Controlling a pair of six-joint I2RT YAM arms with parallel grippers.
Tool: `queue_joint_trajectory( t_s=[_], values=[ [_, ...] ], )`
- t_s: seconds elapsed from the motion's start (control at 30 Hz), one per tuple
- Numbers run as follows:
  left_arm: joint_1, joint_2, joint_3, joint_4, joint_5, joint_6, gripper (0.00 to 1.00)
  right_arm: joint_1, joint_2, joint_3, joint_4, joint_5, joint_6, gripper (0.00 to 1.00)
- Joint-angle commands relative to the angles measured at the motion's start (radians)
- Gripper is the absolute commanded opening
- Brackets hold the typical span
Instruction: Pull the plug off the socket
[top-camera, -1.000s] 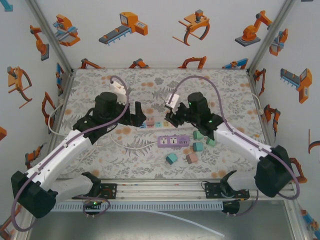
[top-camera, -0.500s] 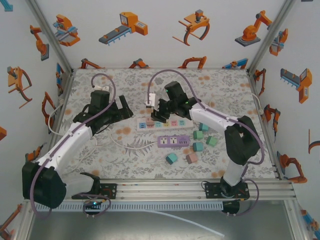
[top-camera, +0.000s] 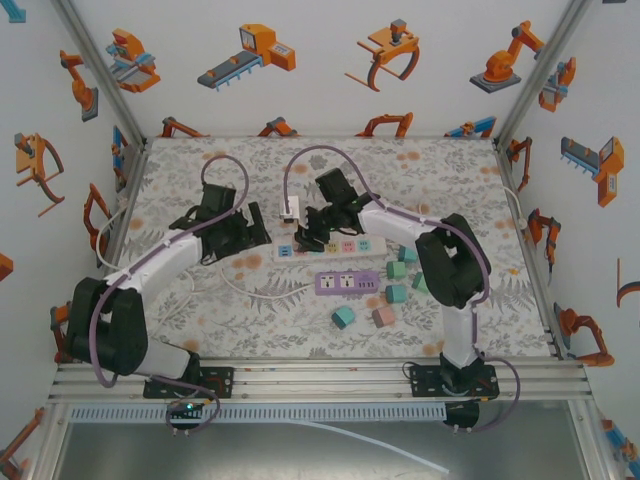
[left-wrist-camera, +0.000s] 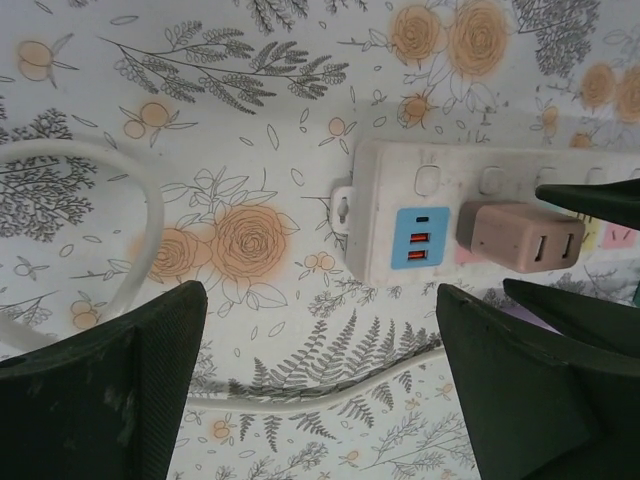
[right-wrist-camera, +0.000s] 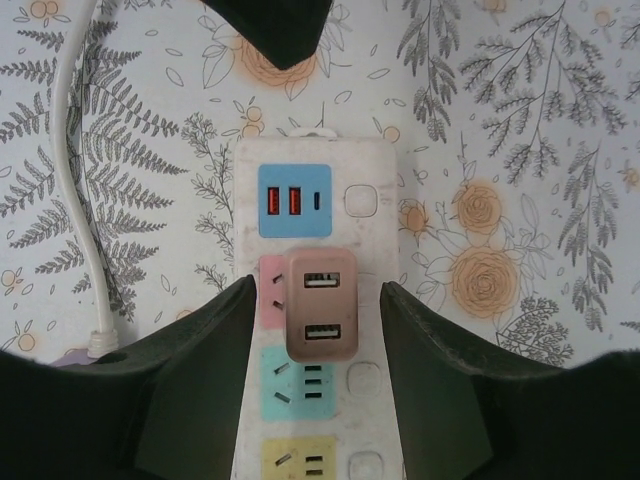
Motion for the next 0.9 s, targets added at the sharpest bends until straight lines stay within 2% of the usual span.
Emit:
queue_joint_trajectory(
  t_s=[0.0,0.27,0.5,0.87],
  values=[
    [-0.014,0.035,-0.007,0.051,0.062,-0.021,0.87,0.003,0.008,0.019,-0.006,-0.002,-0.020,0.49],
    [-0.048,0.138,0.024,0.057,0.049,-0.017,0.84,0.003,-0.006,0.005,0.019,-0.028,-0.025,0.41],
    [-0.072,0.208,0.045,0.022,0.017,0.015,0.76,0.003,-0.021,0.004,0.034,-0.053,-0.022,0.37],
    [-0.083,0.258,0.044,-0.008,-0.045,0.021,0.75,0.003,-0.043,0.010,0.076,-0.072,0.030,0.29]
  ],
)
